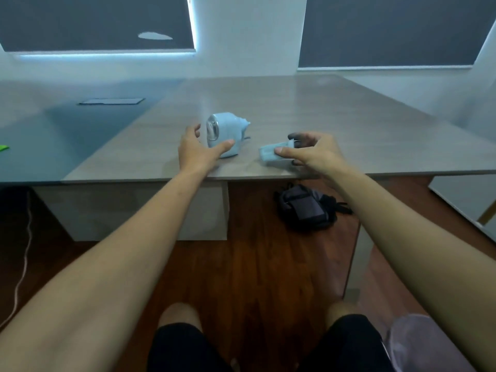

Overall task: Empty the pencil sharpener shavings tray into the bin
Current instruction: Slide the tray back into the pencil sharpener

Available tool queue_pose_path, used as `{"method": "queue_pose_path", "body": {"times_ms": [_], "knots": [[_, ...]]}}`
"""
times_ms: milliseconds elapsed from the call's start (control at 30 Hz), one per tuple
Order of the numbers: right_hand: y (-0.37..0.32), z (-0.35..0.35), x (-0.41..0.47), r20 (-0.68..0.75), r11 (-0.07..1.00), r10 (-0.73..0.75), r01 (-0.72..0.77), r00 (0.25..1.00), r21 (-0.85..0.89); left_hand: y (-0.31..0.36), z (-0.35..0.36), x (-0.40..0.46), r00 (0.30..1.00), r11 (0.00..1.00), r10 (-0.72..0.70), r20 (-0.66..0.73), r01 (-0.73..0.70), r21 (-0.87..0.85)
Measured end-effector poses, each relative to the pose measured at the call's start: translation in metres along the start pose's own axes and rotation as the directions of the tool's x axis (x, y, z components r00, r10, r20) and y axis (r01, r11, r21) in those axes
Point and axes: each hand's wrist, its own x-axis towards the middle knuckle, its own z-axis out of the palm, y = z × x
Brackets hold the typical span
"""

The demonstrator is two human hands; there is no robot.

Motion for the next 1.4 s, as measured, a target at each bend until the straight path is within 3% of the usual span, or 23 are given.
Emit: {"method": "queue_pose_path", "body": {"times_ms": [300,600,1000,1400], "knots": [[0.003,0.035,0.043,0.026,0.995,-0.050,0.051,0.998,-0.080,-0.010,0.011,0.031,0.993,0.972,-0.003,0.117,0.030,-0.231],[0.003,0.046,0.058,0.118,0.997,-0.043,0.034,0.992,0.075,-0.018,0.003,0.035,0.962,0.841,0.049,0.270,0.106,-0.531],[0.007,0.037,0.061,0.191,0.971,-0.005,-0.041,0.982,0.234,-0.017,0.001,0.033,0.948,0.807,0.083,0.308,0.117,-0.579],[0.000,0.049,0.048,0.141,0.995,-0.076,0.065,0.987,0.076,-0.015,0.002,0.030,0.934,0.852,0.103,0.342,0.095,-0.515]]}}
